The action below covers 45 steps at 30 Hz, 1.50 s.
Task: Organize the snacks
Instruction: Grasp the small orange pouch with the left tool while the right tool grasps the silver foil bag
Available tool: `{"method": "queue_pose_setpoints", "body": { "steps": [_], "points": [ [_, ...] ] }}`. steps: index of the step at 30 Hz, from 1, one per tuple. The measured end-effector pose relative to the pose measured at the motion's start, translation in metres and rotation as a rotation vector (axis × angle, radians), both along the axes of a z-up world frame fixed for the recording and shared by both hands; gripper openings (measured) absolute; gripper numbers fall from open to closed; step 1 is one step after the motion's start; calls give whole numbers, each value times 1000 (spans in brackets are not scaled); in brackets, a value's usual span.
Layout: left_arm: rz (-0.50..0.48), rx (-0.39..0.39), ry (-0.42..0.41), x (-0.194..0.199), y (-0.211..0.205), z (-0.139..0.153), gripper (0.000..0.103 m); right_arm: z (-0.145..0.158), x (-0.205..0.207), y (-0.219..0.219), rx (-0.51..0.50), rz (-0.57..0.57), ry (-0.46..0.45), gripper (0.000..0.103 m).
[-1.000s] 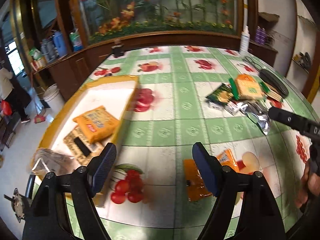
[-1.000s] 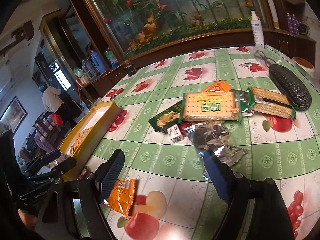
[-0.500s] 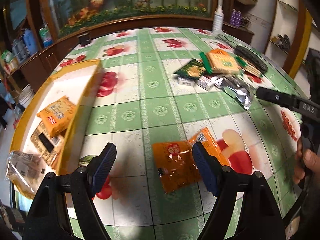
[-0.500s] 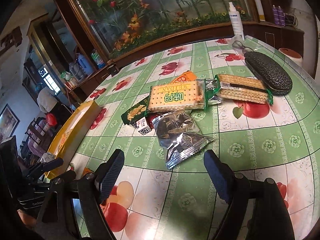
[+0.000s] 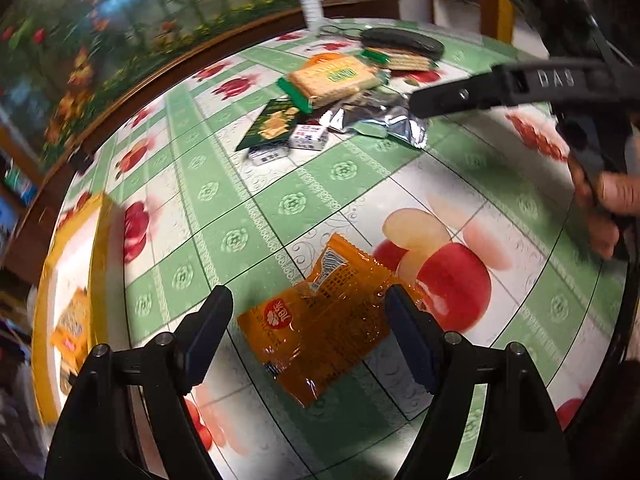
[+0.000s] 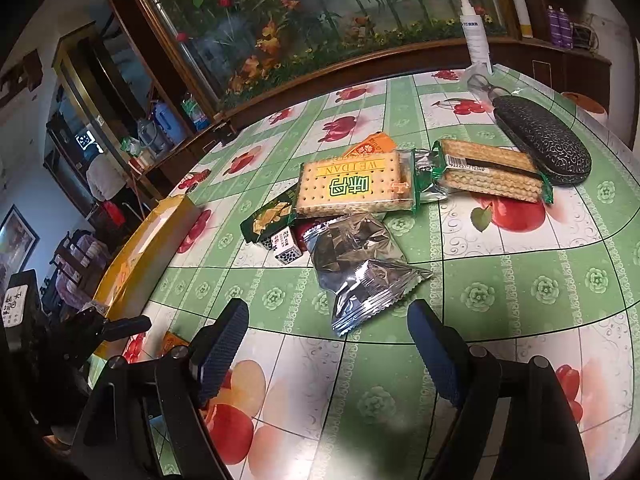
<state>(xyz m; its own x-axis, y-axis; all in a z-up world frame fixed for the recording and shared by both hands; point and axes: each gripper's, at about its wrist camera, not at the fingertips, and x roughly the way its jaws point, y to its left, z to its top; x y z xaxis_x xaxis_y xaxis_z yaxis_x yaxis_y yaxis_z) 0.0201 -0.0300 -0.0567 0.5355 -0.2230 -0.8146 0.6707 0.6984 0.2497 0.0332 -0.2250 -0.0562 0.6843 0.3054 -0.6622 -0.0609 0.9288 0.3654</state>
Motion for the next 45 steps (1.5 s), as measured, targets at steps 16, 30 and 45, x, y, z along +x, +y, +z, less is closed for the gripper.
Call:
{"method": "queue_pose_setpoints", "body": {
  "steps": [16, 30, 45],
  "points": [
    [-62, -58, 215, 29, 3, -16, 96, -2, 33, 17, -143, 85, 40, 86],
    [8, -120, 191, 15, 12, -13, 68, -8, 76, 32, -362, 193, 53, 91],
    [133, -159, 188, 19, 17, -9, 41, -19, 76, 26, -256, 201, 86, 76]
  ]
}}
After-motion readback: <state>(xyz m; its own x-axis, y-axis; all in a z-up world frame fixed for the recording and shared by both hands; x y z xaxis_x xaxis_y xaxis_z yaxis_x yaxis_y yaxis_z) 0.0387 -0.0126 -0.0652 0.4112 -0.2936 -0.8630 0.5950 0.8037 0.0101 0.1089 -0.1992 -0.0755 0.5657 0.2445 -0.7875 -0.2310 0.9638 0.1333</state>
